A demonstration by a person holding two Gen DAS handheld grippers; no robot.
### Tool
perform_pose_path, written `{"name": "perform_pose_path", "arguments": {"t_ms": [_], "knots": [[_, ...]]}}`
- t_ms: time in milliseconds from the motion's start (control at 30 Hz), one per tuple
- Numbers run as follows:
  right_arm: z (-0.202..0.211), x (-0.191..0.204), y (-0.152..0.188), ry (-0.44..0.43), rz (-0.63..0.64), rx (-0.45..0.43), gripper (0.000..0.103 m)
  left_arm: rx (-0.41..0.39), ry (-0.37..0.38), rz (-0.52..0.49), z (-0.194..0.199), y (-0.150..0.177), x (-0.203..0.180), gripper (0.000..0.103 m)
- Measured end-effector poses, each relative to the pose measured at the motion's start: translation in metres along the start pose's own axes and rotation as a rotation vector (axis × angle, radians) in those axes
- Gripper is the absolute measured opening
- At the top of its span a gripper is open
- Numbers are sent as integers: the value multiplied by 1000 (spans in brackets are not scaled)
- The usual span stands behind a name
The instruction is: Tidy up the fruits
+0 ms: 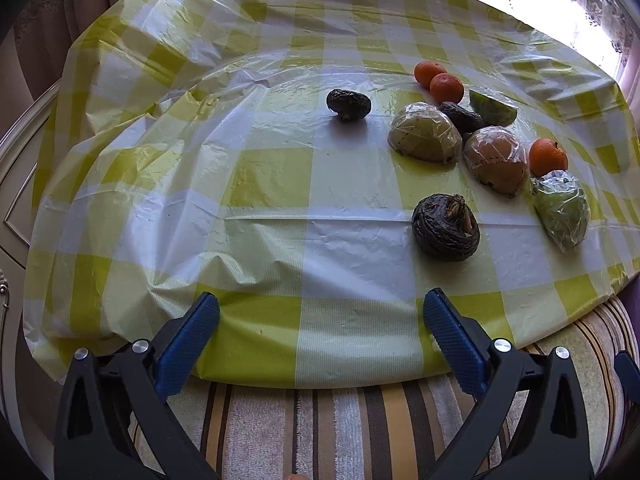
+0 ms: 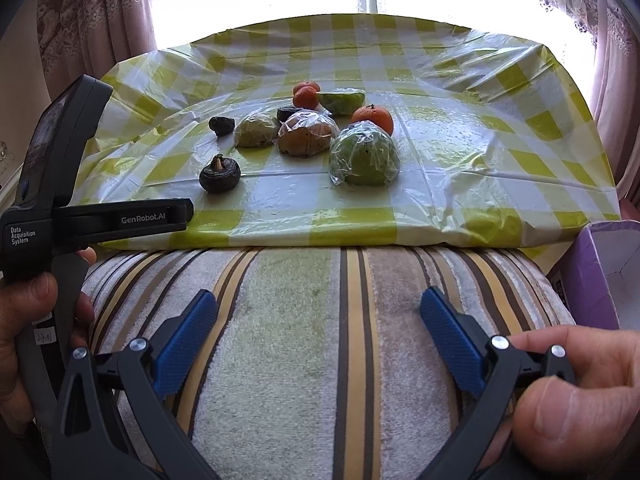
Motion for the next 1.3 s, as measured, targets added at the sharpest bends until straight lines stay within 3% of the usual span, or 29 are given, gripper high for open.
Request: {"name": "perform_pose_path", "arguments": {"t_ms": [67, 167, 233, 467, 833, 1200, 1300], "knots": [[5, -4, -4, -38, -30, -24, 102, -3, 1, -1, 0, 0, 0, 99], [24, -12, -17, -196, -94, -139, 102, -5, 0, 2, -1, -1, 0, 99], [27, -10, -27, -232, -90, -166, 102, -7, -2, 6, -1, -2, 0, 99], [-9, -1, -54, -129, -84, -27, 102, -8, -2, 7, -1, -1, 0, 99], [-63, -2, -67, 29, -79, 183, 102, -18, -11, 18, -1, -2, 1, 99], [-79, -12, -78, 19, -147, 209, 102, -16, -6, 12, -2, -4, 1, 99], [-83, -6, -78, 64, -107, 223, 102, -19, -13, 4, -2, -3, 0, 99]]}}
Point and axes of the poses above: each gripper's, at about its wrist camera, not at the fingertips, and z roughly against the way its jaws point, x to its left, y to its underside, the point moved 4 cm from there along -z, roughly the way its jaws point, and after that the axes turned 2 degrees about y, right-handed, at the moved point
